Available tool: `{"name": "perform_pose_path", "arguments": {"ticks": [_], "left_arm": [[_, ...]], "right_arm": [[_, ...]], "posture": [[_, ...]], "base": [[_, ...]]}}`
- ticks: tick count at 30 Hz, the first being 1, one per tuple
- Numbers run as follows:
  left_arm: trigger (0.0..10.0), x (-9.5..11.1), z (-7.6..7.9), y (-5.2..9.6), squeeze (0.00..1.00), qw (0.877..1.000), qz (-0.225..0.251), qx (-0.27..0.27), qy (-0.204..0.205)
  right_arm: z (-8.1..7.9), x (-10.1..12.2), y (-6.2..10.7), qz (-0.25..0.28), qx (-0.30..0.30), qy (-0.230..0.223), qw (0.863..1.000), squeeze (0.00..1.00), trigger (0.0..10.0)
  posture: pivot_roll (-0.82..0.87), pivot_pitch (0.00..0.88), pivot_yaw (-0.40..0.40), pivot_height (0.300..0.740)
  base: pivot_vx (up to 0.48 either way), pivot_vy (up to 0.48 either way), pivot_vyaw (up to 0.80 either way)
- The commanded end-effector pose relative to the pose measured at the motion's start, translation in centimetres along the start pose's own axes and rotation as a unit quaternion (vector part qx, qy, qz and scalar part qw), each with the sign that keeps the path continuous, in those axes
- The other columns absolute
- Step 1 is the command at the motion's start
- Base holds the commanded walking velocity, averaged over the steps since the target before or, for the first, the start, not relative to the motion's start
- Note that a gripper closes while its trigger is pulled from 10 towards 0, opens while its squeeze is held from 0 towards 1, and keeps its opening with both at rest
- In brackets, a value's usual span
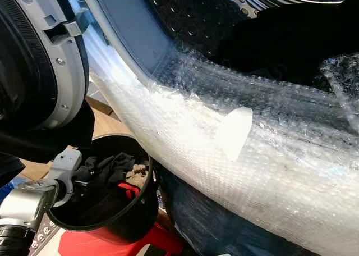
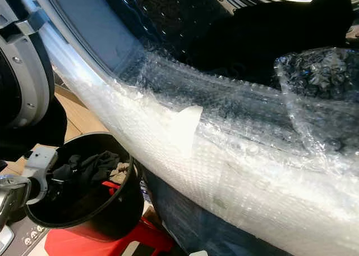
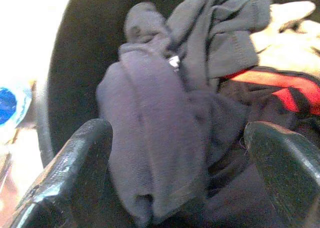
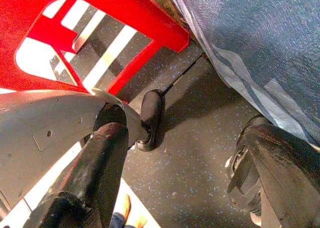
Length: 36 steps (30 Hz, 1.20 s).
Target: Clothes washing
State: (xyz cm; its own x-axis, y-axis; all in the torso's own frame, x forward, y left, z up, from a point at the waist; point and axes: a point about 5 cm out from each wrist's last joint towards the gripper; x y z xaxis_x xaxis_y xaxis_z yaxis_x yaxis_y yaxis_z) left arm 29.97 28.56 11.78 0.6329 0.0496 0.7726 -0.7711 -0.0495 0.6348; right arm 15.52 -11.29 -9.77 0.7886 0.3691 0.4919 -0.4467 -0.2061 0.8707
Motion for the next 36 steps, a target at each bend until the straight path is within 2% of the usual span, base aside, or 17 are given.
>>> {"name": "perform_pose_path", "arguments": {"ticks": [1,11,13,16,18,21,23,24,25,26,31,33,36], "left_arm": [[10.0,-0.3,-2.0,0.3,1.00,0.999,-0.002,0.048,0.009],[10.0,-0.7,-2.3,-0.2,1.00,0.997,-0.004,0.068,0.028],[10.0,-1.2,-3.0,-0.4,1.00,0.995,-0.006,0.087,0.048],[10.0,-1.9,-3.5,-0.6,1.00,0.992,-0.010,0.098,0.073],[10.0,-1.9,-3.5,-0.7,1.00,0.992,-0.010,0.097,0.076],[10.0,-2.2,-3.4,-0.9,1.00,0.991,-0.011,0.096,0.092],[10.0,-2.3,-3.4,-1.0,1.00,0.991,-0.012,0.097,0.096],[10.0,-2.3,-3.4,-1.1,0.50,0.991,-0.013,0.097,0.095],[10.0,-2.3,-3.4,-1.1,0.14,0.991,-0.014,0.097,0.096],[10.0,-2.3,-3.4,-1.1,0.00,0.990,-0.015,0.098,0.100],[10.0,-2.5,-3.8,-1.3,0.00,0.987,-0.013,0.105,0.118],[10.0,-2.2,-3.8,-1.5,0.00,0.984,0.007,0.096,0.150],[10.0,-1.3,-3.6,-1.5,0.00,0.984,0.031,0.085,0.152]], "right_arm": [[-3.3,-6.3,1.1,-0.116,0.041,-0.037,0.992,0.00,10.0],[-4.3,-6.0,1.0,-0.115,0.047,-0.039,0.992,0.00,10.0],[-4.3,-6.0,1.0,-0.115,0.047,-0.039,0.991,0.00,10.0],[-4.0,-6.2,1.0,-0.116,0.046,-0.040,0.991,0.00,10.0],[-3.8,-6.1,1.0,-0.116,0.045,-0.039,0.991,0.00,10.0],[-2.4,-6.2,1.1,-0.115,0.040,-0.039,0.992,0.00,10.0],[-2.1,-6.2,1.1,-0.114,0.038,-0.040,0.992,0.00,10.0],[-2.0,-6.3,1.1,-0.114,0.038,-0.040,0.992,0.00,10.0],[-1.8,-6.3,1.1,-0.114,0.037,-0.040,0.992,0.00,10.0],[-1.6,-6.3,1.2,-0.114,0.036,-0.041,0.992,0.00,10.0],[-1.0,-6.4,1.3,-0.114,0.035,-0.040,0.992,0.00,10.0],[-0.9,-6.2,1.2,-0.112,0.035,-0.040,0.992,0.00,10.0],[-1.1,-5.9,1.1,-0.110,0.037,-0.041,0.992,0.00,10.0]], "posture": [[0.00,0.214,0.186,0.740],[0.00,0.212,0.189,0.740],[0.00,0.212,0.192,0.740],[0.00,0.212,0.193,0.740],[0.00,0.212,0.193,0.740],[0.00,0.212,0.195,0.740],[0.00,0.211,0.197,0.740],[0.00,0.211,0.197,0.740],[0.00,0.210,0.198,0.740],[0.00,0.210,0.198,0.740],[0.00,0.208,0.199,0.740],[0.00,0.208,0.198,0.740],[-0.01,0.209,0.199,0.740]], "base": [[0.000,0.000,0.00],[0.000,0.000,0.00],[0.000,0.000,0.00],[0.000,0.000,0.00],[0.000,0.000,0.00],[0.000,0.000,0.00],[0.000,0.000,0.00],[0.000,0.000,0.00],[0.000,0.000,0.00],[0.000,0.000,0.00],[0.000,0.000,0.00],[0.000,0.000,0.00],[0.000,0.000,0.00]]}}
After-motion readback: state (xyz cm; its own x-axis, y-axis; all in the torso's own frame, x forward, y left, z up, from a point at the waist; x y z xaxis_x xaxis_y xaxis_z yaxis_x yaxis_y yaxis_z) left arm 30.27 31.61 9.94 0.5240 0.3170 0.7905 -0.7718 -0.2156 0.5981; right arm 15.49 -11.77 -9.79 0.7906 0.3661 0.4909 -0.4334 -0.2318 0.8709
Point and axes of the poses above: a point about 5 cm out from each wrist's last joint towards the gripper, its own y axis pointing back from the gripper into the wrist, its own x axis along the axis of the wrist's last joint, z = x × y, and after that the axes turned 13 degrees about y, right-handed
